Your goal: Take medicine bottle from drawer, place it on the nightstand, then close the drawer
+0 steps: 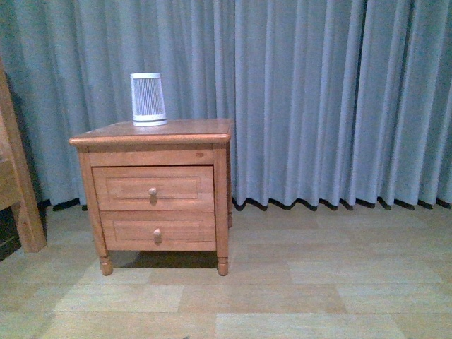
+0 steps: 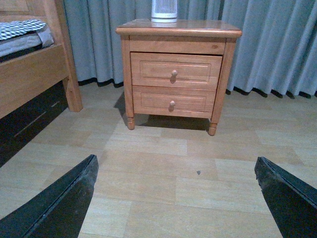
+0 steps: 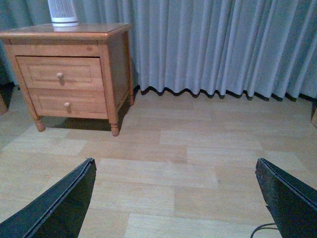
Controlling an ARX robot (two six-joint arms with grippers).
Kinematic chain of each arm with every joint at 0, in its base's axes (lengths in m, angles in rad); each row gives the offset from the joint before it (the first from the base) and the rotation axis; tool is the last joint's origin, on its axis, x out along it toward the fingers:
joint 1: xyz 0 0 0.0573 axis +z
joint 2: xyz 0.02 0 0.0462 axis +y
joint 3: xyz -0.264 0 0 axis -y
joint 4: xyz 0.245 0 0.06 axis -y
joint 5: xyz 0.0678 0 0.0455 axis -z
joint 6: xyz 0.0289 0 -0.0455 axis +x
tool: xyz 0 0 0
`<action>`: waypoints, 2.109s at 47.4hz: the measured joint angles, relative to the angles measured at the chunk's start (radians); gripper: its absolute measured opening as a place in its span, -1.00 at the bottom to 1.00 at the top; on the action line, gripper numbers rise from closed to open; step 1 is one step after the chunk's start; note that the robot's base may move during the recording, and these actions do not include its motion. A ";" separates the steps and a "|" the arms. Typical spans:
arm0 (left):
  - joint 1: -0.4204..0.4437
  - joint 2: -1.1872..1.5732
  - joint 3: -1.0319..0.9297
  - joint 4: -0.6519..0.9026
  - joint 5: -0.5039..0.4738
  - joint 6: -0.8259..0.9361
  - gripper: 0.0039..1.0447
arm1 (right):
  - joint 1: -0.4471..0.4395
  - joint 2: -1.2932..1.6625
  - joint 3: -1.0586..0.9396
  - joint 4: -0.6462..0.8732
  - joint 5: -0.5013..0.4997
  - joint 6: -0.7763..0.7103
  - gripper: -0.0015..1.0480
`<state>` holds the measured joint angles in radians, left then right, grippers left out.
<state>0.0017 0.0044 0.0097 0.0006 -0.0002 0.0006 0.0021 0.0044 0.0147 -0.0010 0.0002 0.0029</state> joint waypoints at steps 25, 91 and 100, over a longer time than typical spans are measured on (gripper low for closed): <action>0.000 0.000 0.000 0.000 0.000 0.000 0.88 | 0.000 0.000 0.000 0.000 0.000 0.000 0.87; 0.000 0.000 0.000 0.000 0.000 0.000 0.88 | 0.000 0.000 0.000 0.000 0.000 0.000 0.87; 0.000 0.000 0.000 0.000 0.000 0.000 0.88 | 0.000 0.000 0.000 0.000 0.000 0.000 0.87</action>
<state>0.0017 0.0048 0.0097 0.0006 -0.0002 0.0006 0.0021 0.0048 0.0147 -0.0010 0.0002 0.0029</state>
